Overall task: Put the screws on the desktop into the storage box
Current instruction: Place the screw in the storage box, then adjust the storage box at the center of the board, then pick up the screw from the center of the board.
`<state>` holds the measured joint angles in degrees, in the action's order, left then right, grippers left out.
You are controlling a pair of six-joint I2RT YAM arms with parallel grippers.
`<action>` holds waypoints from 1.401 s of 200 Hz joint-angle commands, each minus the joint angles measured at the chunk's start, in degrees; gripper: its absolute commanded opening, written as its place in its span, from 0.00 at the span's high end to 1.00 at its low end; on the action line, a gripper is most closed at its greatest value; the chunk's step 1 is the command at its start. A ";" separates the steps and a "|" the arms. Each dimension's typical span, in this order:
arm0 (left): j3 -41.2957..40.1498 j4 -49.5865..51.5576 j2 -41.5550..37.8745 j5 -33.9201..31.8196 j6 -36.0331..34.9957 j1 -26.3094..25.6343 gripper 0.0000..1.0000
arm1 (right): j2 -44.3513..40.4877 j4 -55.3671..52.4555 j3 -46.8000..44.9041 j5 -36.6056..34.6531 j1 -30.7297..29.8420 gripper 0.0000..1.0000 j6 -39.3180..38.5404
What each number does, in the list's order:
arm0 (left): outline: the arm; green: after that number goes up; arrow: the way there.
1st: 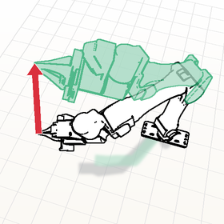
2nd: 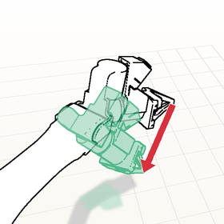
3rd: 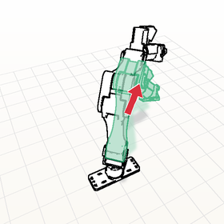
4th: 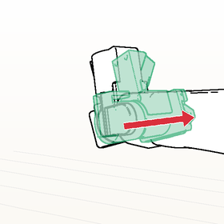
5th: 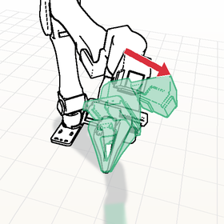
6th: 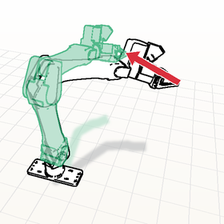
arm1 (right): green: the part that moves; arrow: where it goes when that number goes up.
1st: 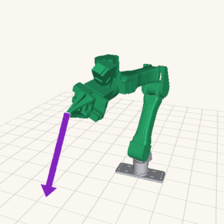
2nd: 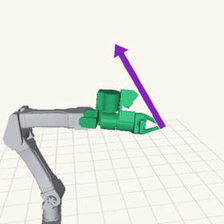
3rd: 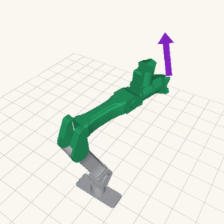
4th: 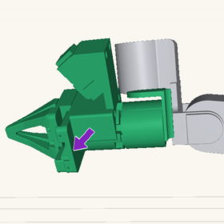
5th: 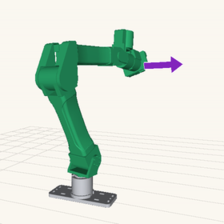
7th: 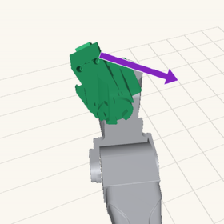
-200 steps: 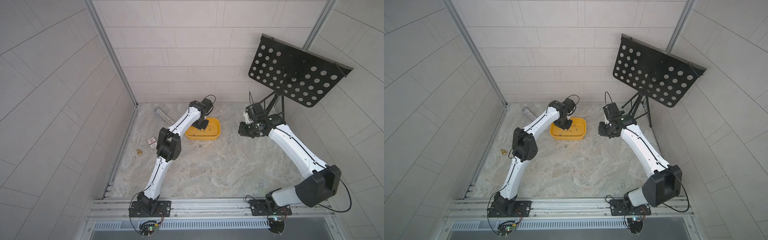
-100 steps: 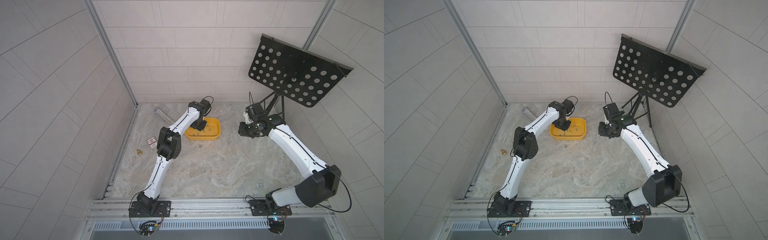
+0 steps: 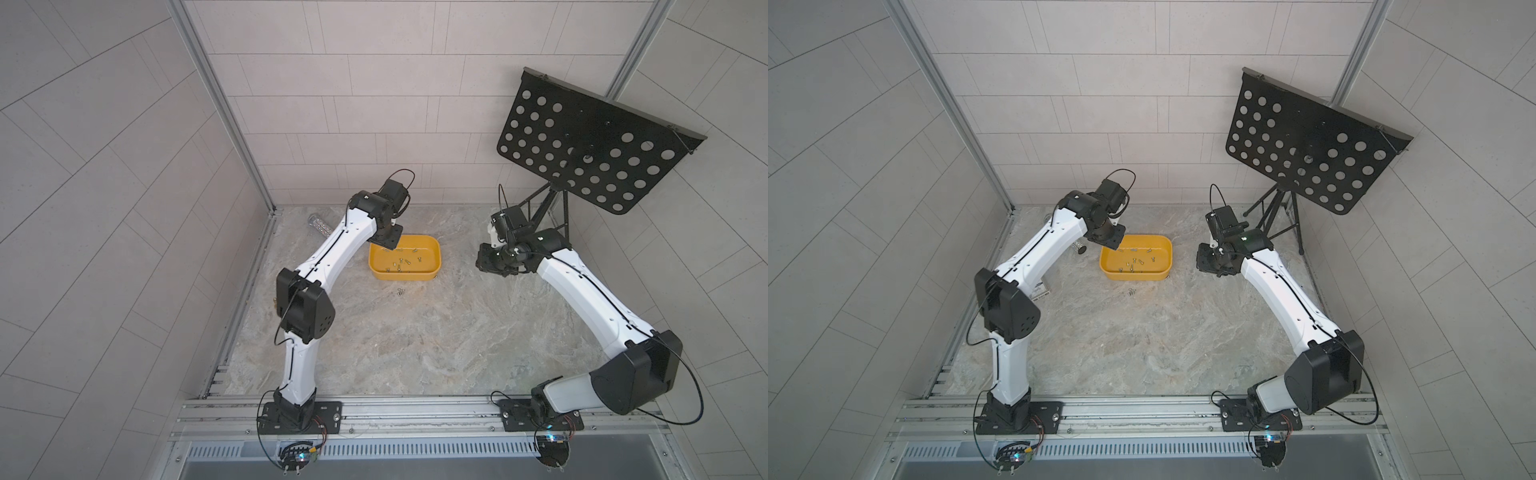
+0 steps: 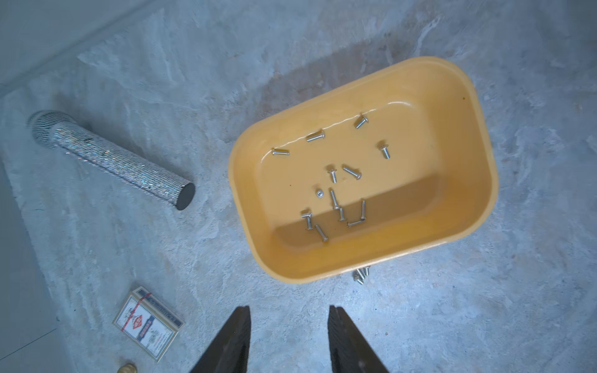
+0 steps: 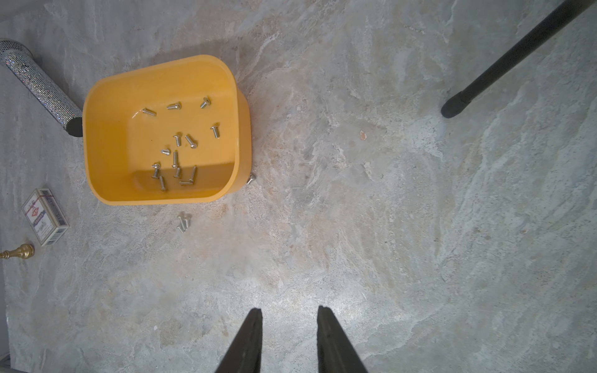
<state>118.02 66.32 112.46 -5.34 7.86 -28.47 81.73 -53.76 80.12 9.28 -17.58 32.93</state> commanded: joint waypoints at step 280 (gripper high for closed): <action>-50.24 -10.34 -35.65 4.59 6.12 7.80 0.60 | 38.62 8.81 15.79 7.95 -5.22 0.66 9.55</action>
<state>68.66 56.75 76.75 -0.95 13.52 -20.86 117.93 -42.92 92.75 17.82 -23.07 43.11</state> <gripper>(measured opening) 0.402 0.340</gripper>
